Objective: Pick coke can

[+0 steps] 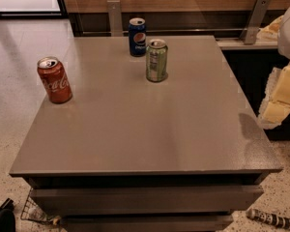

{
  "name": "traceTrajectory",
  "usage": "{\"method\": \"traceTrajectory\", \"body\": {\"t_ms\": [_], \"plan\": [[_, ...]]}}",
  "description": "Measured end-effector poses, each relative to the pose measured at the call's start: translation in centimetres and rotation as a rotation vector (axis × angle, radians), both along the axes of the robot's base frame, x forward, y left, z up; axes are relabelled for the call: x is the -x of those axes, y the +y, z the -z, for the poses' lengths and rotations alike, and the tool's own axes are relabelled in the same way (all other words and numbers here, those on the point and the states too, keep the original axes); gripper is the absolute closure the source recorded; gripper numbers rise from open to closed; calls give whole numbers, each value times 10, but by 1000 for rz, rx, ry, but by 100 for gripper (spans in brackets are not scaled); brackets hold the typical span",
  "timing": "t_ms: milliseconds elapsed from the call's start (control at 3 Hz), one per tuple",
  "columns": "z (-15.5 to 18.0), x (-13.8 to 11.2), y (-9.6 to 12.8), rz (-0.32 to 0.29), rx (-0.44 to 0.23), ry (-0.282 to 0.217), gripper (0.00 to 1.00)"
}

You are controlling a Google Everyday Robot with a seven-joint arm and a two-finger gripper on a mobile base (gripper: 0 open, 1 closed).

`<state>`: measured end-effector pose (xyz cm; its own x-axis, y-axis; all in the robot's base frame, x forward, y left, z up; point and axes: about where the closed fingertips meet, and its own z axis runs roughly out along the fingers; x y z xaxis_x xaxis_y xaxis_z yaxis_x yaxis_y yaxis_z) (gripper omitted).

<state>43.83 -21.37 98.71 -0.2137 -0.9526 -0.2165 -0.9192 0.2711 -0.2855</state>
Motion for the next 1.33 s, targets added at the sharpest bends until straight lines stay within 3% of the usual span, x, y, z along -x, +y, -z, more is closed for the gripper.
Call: {"method": "traceTrajectory", "body": {"t_ms": [333,667,1000,1333], "plan": [[0,-1,2,3,-11,-6,0],[1,-5,15,33,-109,-53,0],[9,-8,43,45,-244,-89,0],[11,-18,85,21,-423,-148,0]]}}
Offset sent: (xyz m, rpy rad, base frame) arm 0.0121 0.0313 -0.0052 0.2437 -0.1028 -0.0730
